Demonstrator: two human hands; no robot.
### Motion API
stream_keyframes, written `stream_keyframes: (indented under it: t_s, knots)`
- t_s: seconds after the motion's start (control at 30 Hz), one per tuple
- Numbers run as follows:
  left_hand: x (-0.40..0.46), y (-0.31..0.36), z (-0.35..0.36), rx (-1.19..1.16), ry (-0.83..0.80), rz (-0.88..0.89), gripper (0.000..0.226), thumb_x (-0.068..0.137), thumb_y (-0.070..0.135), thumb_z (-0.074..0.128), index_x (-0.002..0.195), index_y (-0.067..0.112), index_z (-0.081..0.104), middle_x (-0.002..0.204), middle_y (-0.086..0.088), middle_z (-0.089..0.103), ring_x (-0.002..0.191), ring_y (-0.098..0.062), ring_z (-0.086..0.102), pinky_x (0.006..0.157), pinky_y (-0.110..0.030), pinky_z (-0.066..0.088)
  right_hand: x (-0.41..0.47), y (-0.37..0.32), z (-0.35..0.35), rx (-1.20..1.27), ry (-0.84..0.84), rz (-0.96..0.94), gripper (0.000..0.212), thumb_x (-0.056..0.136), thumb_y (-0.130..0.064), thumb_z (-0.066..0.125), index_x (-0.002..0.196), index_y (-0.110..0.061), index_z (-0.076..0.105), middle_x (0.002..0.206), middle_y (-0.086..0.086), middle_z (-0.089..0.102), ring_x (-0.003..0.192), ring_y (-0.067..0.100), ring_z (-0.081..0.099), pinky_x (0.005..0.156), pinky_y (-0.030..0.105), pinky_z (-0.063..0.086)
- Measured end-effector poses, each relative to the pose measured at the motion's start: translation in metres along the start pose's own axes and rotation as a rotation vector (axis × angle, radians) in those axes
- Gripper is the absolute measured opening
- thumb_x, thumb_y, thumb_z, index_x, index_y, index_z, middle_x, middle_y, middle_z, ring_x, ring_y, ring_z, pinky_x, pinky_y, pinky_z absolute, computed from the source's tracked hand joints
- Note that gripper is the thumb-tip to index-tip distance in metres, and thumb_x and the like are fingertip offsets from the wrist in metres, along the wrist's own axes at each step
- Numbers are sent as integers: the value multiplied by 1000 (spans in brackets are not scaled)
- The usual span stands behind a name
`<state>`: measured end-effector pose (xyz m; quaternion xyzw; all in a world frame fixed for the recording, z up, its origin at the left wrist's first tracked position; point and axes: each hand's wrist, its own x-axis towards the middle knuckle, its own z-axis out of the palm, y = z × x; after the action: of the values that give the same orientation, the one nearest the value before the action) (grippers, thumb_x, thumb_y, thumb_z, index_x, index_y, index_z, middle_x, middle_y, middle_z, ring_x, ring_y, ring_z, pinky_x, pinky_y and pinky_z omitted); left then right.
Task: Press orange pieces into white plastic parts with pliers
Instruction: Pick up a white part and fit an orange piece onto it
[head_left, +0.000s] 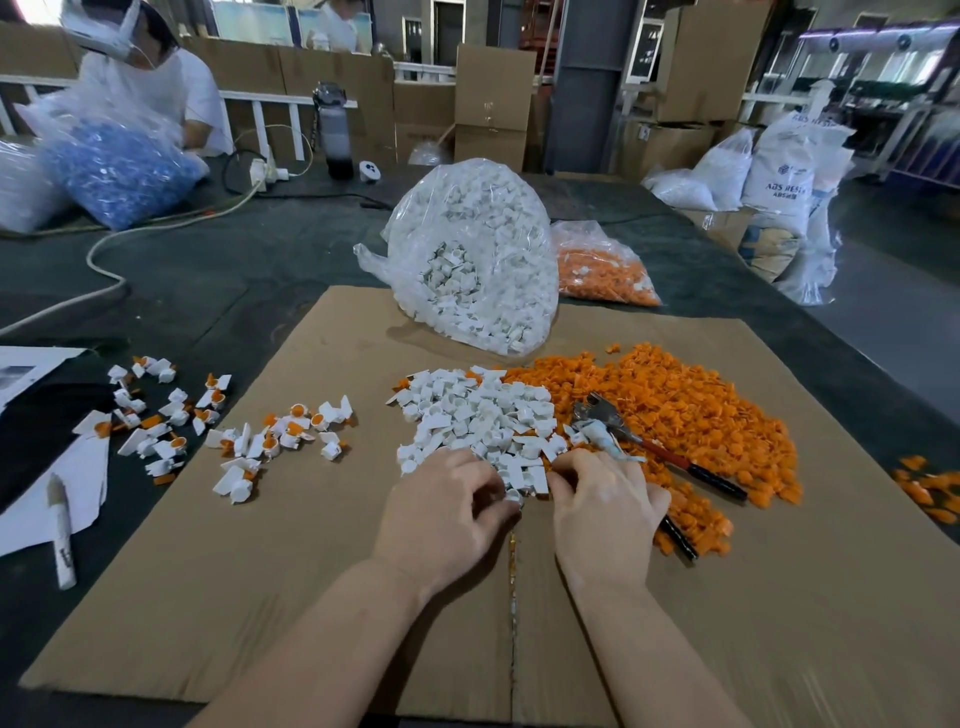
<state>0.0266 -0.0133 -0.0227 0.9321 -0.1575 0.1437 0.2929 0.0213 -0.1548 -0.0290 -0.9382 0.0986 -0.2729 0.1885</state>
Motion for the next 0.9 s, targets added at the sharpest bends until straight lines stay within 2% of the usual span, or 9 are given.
stream_keyframes:
  t_s: [0.07,0.2,0.3,0.4,0.47,0.57,0.7,0.8,0.9]
  knots:
    - [2,1,4,22,-28,-35,28,83,51,59,100,29,65,83,18,41,99,-3,43,75,-21,38,1,0,1,-7,-20,-9,8,75,-17,76,76,-16,68,72,0,67,78,27,57,68,28,8]
    - [4,0,6,-7,-64,-49,34,83,50,60,110,31,63,85,19,39,98,-3,44,75,-17,35,4,0,2,8,-51,-12,6,79,-15,73,81,-15,68,73,1,67,80,26,56,70,27,8]
    - [3,0,6,-36,-58,-60,30,81,48,64,105,30,62,85,19,40,91,-2,41,75,-19,37,5,2,2,54,-84,-9,12,81,-14,70,93,-17,68,85,0,68,92,24,56,73,29,14]
    - [2,2,4,-76,-57,-61,21,80,42,67,91,31,54,81,20,41,85,-3,40,72,-21,38,3,1,1,114,-70,-26,20,83,-11,67,100,-19,70,100,-1,65,102,22,55,80,32,19]
    - [1,5,3,-100,-59,-65,19,83,37,66,84,32,47,77,18,44,79,-5,43,67,-21,38,2,1,-1,179,-41,-37,16,83,-9,67,94,-19,72,95,-2,65,98,21,57,80,31,20]
    - [1,10,4,-137,-29,-81,16,85,31,65,81,30,49,72,15,53,70,-3,47,59,-12,35,0,0,-4,255,2,-51,13,80,-7,70,86,-19,71,87,-6,66,89,18,59,76,27,19]
    - [7,19,8,-352,-2,-213,8,86,28,65,89,29,58,76,13,60,71,1,54,63,-4,38,-1,0,-7,356,12,-50,10,80,-10,71,82,-19,66,77,-10,65,76,13,61,74,21,19]
    - [9,21,11,-457,26,-271,11,86,20,65,89,30,60,71,17,58,67,8,54,63,-2,37,-2,1,-9,458,22,-62,9,80,-10,71,79,-18,65,75,-10,62,76,12,58,77,27,32]
    - [8,19,10,-545,38,-293,17,86,12,65,91,28,59,68,12,57,63,9,55,61,-4,39,-2,0,-10,575,-20,-77,7,82,-8,68,80,-15,68,76,-9,64,76,8,59,72,31,49]
